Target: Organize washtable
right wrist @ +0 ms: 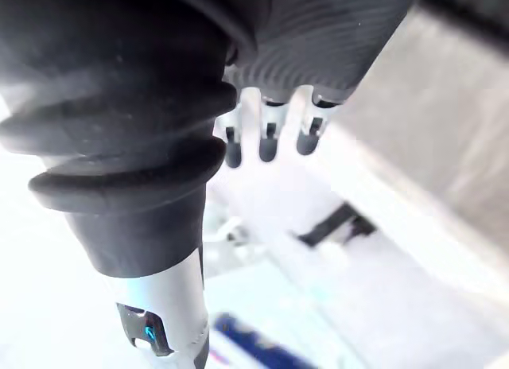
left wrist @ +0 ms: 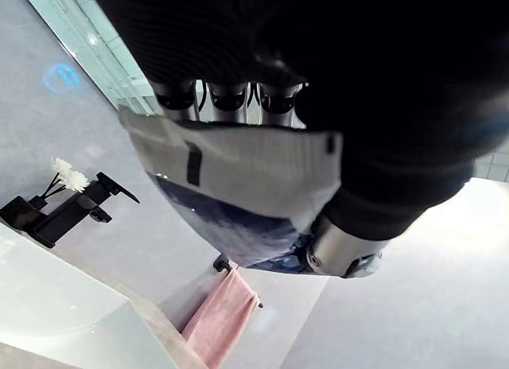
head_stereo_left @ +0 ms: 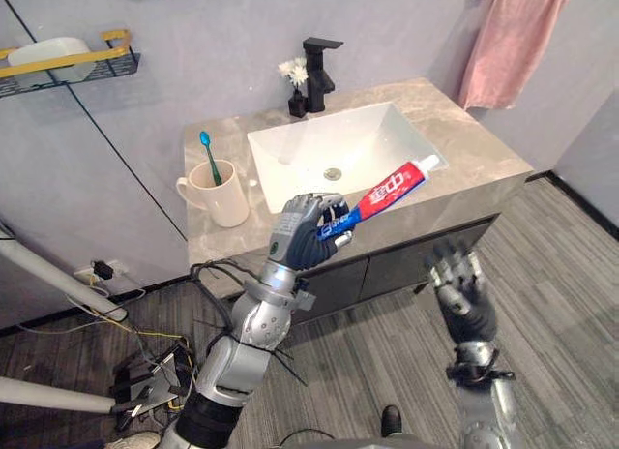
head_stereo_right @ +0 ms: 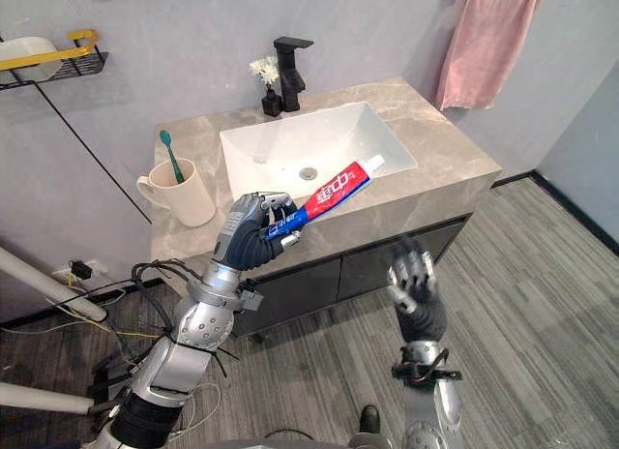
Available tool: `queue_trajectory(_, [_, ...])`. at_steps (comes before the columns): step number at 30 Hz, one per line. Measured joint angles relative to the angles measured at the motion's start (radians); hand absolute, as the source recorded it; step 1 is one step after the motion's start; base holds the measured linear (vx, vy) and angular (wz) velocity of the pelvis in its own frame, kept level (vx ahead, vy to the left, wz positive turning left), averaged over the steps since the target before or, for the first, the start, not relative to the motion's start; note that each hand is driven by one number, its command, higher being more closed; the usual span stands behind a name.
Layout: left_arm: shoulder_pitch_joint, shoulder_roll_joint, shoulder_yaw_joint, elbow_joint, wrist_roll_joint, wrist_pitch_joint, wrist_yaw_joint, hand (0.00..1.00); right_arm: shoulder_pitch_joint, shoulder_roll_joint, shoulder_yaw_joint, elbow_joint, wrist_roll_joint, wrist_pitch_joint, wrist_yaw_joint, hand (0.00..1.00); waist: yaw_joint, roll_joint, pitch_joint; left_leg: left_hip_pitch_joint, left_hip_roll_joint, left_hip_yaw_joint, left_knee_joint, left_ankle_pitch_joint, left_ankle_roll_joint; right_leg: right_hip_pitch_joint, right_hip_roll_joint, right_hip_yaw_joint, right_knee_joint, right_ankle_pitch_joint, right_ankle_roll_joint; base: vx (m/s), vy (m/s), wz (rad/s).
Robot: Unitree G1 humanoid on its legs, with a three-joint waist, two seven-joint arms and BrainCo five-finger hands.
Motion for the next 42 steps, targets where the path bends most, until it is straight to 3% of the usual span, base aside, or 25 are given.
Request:
queue_trajectory(5, [0.000, -0.004, -0.041, -0.027, -0.020, 0.000, 0.009, 1.00, -0.050, 0.007, 0.051, 0.000, 0.141, -0.023, -0.080, 0.00, 0.021, 0.002, -0.004, 0.004, -0.002, -0.006, -0.006, 0.000, 0.000, 0.007, -0.002, -0.005, 0.000, 0.000, 0.000, -0.01, -0.001, 0.02])
queue_trajectory(9, [0.003, -0.003, -0.076, -0.027, -0.023, -0.004, 0.019, 1.00, -0.088, 0.005, 0.091, 0.000, 0.184, -0.034, -0.101, 0.00, 0.025, 0.001, -0.006, 0.004, -0.002, -0.014, -0.009, 0.000, 0.001, 0.018, -0.004, -0.020, 0.000, 0.000, 0.000, -0.04, -0.005, 0.07])
queue_trajectory(14, [0.038, -0.001, -0.115, -0.024, -0.058, -0.027, 0.020, 1.00, -0.140, -0.006, 0.168, -0.001, 0.248, -0.068, -0.104, 0.00, 0.029, -0.007, -0.012, 0.002, -0.003, -0.018, -0.010, 0.001, 0.000, 0.018, -0.004, -0.024, 0.000, 0.000, 0.000, -0.03, -0.009, 0.01])
queue_trajectory(24, [0.044, 0.002, -0.181, 0.067, -0.058, -0.028, 0.018, 1.00, -0.222, -0.050, 0.284, -0.009, 0.319, -0.070, -0.104, 0.00, 0.052, -0.016, -0.017, -0.013, -0.002, -0.037, -0.002, 0.001, 0.000, 0.018, -0.005, -0.036, 0.000, 0.000, 0.000, -0.01, -0.005, 0.05])
queue_trajectory(32, [0.041, 0.015, -0.198, 0.105, -0.058, -0.045, 0.024, 1.00, -0.226, -0.077, 0.320, -0.008, 0.360, -0.089, -0.120, 0.00, 0.055, -0.044, -0.035, -0.030, -0.002, -0.055, 0.006, 0.002, 0.000, 0.018, -0.007, -0.053, 0.000, 0.000, 0.000, -0.02, -0.006, 0.06])
queue_trajectory(33, [0.042, 0.016, -0.198, 0.107, -0.058, -0.047, 0.024, 1.00, -0.226, -0.083, 0.322, -0.008, 0.361, -0.089, -0.122, 1.00, 0.055, -0.045, -0.035, -0.030, -0.002, -0.055, 0.006, 0.002, 0.000, 0.018, -0.007, -0.053, 0.000, 0.000, 0.000, 0.00, 0.000, 0.00])
queue_trajectory(42, [0.042, 0.035, -0.200, 0.153, -0.058, -0.070, 0.024, 1.00, -0.226, -0.128, 0.344, -0.008, 0.370, -0.088, -0.123, 1.00, 0.054, -0.046, -0.035, -0.036, -0.002, -0.060, 0.007, 0.002, 0.000, 0.017, -0.007, -0.056, 0.000, 0.000, 0.000, -0.01, -0.002, 0.01])
